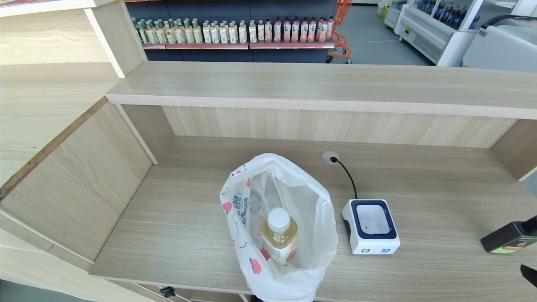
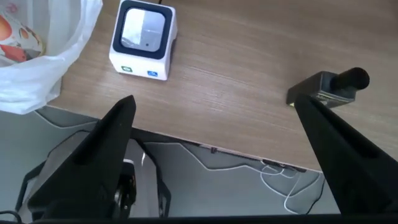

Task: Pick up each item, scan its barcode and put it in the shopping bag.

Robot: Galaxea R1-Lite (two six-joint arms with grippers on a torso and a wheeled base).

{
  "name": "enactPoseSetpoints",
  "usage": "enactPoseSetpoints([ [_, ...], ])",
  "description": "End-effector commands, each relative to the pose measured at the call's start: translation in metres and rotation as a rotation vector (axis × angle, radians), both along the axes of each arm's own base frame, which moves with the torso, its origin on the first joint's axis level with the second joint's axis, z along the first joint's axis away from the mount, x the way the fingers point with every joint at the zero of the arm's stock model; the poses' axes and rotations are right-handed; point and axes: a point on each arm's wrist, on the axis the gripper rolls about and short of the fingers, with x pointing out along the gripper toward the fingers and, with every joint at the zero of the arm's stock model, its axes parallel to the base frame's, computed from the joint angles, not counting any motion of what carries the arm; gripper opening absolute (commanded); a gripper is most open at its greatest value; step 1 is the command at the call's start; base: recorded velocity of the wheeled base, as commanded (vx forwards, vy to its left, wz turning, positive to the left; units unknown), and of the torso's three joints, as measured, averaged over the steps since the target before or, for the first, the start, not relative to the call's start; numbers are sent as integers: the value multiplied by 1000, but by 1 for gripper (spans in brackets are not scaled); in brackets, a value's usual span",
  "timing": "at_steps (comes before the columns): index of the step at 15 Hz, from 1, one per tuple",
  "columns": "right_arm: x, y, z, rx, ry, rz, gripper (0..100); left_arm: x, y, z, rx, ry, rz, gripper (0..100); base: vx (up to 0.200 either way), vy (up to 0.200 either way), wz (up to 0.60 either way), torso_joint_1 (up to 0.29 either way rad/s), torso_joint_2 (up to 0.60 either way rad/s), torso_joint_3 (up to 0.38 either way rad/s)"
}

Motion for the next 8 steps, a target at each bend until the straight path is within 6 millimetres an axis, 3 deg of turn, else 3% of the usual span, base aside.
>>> enactPoseSetpoints([
  [1, -9, -2, -1, 11, -32, -10, 100, 0, 0, 0, 0, 1, 0, 100, 0, 0, 0, 0, 0, 0],
  [4, -16, -5, -7, 15, -47, -38, 100, 0, 0, 0, 0, 1, 0, 100, 0, 0, 0, 0, 0, 0],
  [8, -20, -6, -14, 8, -28, -92, 100, 0, 0, 0, 0, 1, 0, 100, 0, -200, 0, 1, 1, 5],
])
